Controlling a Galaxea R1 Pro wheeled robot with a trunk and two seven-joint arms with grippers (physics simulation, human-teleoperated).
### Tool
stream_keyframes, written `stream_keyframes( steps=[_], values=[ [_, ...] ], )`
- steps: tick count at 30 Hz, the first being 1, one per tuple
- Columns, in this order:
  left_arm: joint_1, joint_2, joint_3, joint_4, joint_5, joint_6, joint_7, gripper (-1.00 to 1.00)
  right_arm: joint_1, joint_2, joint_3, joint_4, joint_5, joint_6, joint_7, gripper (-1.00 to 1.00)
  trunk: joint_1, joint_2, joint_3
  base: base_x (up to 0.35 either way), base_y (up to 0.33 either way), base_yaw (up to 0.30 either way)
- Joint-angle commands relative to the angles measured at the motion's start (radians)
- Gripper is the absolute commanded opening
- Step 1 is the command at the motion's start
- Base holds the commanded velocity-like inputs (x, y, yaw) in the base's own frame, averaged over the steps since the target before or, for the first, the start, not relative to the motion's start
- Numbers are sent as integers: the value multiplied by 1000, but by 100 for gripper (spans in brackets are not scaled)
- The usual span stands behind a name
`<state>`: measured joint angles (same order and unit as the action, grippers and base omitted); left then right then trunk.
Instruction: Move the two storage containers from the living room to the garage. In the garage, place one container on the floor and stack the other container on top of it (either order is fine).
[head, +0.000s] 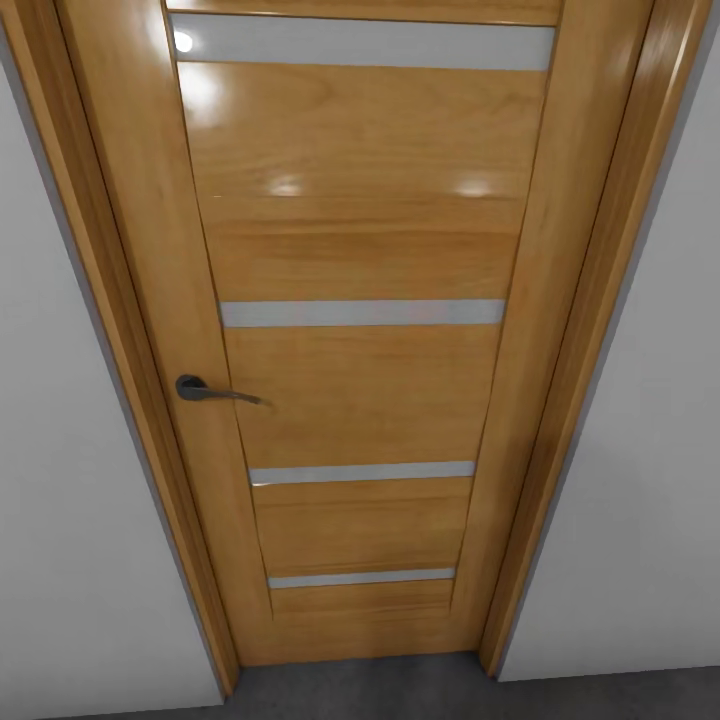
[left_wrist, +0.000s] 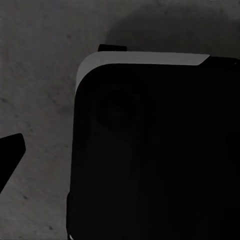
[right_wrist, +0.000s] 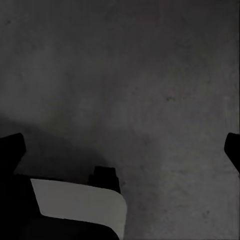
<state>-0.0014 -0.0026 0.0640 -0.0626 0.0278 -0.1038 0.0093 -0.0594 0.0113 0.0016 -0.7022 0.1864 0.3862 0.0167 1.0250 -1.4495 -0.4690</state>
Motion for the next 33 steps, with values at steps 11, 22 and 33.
stream_keyframes(
  steps=[11, 22, 33],
  values=[
    [0, 0, 7, 0, 0, -2, -3, 100, -305, 117, 4, -25, 52, 56, -3, 100, 0, -1, -1, 0, 0, 0],
    [0, -4, 10, -4, 1, -1, -11, 100, -511, 163, 457, -596, 148, 371, 56, 100, 0, -1, -1, 0, 0, 0],
    [0, -2, 8, -6, 143, -3, -11, 100, -511, 163, 637, -730, 147, 405, 88, 100, 0, -1, -1, 0, 0, 0]
  ],
)
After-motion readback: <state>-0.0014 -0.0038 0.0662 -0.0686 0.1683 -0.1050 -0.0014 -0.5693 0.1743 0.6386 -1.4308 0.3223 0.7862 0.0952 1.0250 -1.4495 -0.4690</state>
